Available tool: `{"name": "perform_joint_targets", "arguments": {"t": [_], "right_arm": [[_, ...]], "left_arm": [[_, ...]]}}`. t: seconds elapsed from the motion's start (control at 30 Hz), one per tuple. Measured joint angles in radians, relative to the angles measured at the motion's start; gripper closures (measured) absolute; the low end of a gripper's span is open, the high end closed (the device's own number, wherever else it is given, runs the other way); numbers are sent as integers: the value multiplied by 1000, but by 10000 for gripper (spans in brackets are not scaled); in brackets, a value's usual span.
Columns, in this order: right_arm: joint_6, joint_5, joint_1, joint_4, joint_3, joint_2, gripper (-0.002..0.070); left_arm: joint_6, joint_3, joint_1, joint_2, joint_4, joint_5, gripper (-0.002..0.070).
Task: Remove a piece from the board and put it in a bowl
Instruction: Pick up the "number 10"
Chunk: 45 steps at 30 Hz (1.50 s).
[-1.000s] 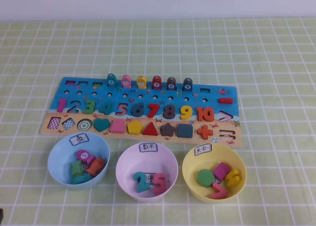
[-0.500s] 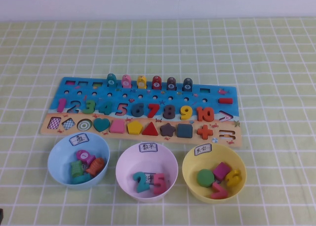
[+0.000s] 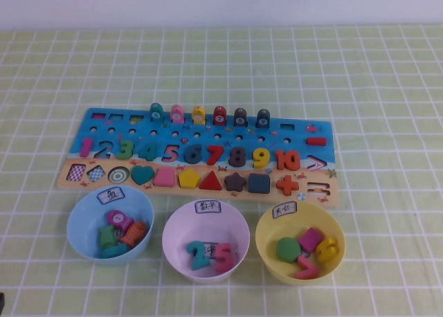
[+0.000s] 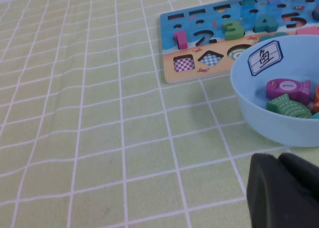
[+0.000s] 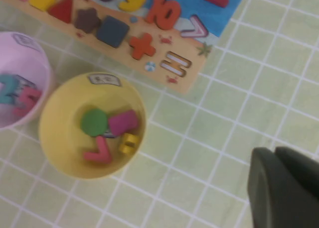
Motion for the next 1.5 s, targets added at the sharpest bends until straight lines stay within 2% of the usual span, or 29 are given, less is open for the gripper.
{"name": "perform_joint_targets", "arguments": {"t": [0.2, 0.3, 0.7, 1.27, 1.37, 1.47, 1.5], "right_arm": [[130, 51, 98, -232, -162, 208, 694], [148, 96, 145, -293, -234, 313, 694], [178, 107, 301, -343, -541, 633, 694], [178, 107, 415, -354, -728, 934, 688], [169, 107, 418, -354, -743, 949, 636], [172, 107, 418, -354, -749, 957, 510], [185, 107, 418, -352, -750, 959, 447]], "left_arm": [[0, 0, 0, 0, 0, 0, 679], [0, 0, 0, 0, 0, 1, 680], [0, 0, 0, 0, 0, 1, 679], [0, 0, 0, 0, 0, 1, 679], [0, 0, 0, 0, 0, 1, 679], [0, 0, 0, 0, 0, 1, 680], [0, 0, 0, 0, 0, 1, 680]]}}
